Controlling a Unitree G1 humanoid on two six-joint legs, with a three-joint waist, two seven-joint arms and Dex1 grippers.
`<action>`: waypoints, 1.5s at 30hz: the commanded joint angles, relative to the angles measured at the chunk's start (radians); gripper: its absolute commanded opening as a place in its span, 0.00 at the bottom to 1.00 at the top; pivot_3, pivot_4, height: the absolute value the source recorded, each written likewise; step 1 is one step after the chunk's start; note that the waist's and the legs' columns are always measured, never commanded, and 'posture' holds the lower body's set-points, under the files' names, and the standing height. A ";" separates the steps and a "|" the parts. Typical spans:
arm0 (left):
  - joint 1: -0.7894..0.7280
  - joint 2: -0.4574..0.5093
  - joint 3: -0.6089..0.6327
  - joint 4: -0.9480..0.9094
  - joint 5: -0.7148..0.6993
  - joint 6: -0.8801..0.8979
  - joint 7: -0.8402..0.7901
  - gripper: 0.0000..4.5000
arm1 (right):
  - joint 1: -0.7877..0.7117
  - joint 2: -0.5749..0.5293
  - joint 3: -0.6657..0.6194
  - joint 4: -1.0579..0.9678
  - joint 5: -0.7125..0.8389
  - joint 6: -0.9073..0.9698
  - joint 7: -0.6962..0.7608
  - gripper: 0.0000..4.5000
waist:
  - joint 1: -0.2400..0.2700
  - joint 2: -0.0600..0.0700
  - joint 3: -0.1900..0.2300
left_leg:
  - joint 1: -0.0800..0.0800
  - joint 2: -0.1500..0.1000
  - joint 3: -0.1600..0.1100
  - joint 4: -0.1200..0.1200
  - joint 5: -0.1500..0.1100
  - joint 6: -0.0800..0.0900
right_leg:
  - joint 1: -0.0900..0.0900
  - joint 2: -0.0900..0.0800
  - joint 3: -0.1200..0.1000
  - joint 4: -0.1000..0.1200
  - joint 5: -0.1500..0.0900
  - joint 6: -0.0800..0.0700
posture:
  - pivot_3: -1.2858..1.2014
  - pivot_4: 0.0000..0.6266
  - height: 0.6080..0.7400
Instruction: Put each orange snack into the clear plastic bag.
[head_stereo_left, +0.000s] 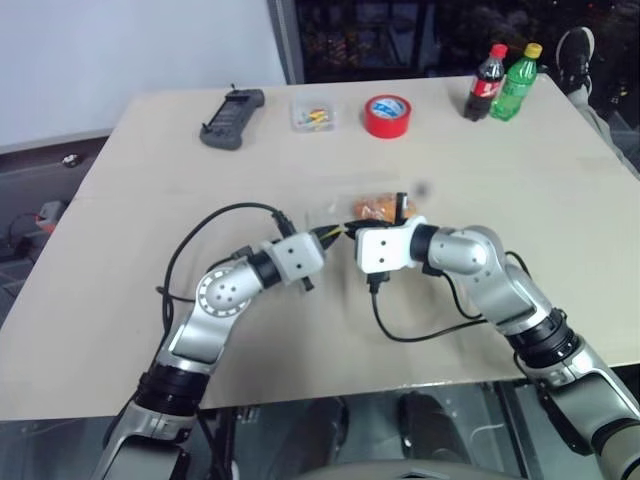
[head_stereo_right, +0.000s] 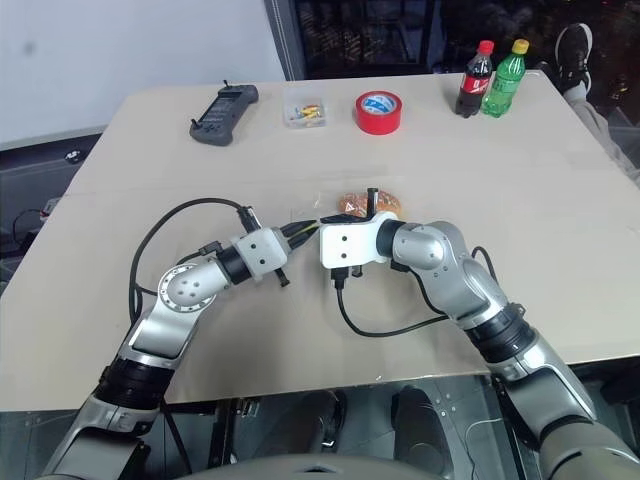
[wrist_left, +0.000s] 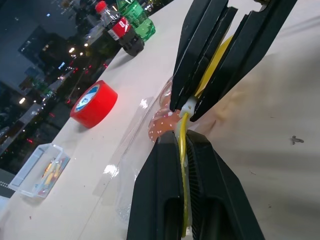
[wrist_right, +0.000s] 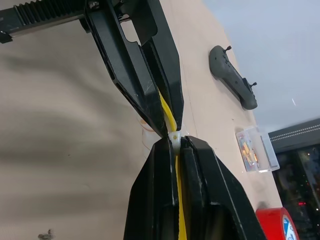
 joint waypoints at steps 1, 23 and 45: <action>-0.003 0.011 0.036 -0.032 -0.019 -0.008 0.006 0.00 | -0.015 -0.005 -0.050 -0.030 0.009 0.015 -0.008 0.03 | 0.000 0.000 0.000 | 0.000 0.000 0.000 0.000 0.000 0.000 | 0.000 0.000 0.000 0.000 0.000 0.000 | 0.52 0.24 1.00; -0.352 -0.035 0.117 0.282 -0.139 0.021 0.015 0.00 | -0.042 -0.264 -0.335 0.163 -0.025 0.101 -0.227 0.03 | 0.003 -0.001 0.001 | -0.002 0.000 0.000 0.002 0.000 0.000 | 0.000 0.000 -0.001 0.000 0.000 0.000 | 0.52 0.24 1.00; -0.013 0.074 0.076 -0.032 -0.502 0.281 -0.304 0.78 | 0.473 -0.338 -0.527 -0.274 0.407 0.292 -0.004 0.77 | 0.002 0.000 0.001 | -0.015 0.000 0.001 0.007 -0.003 0.005 | -0.012 -0.001 0.001 0.000 0.003 -0.001 | 0.52 0.24 1.00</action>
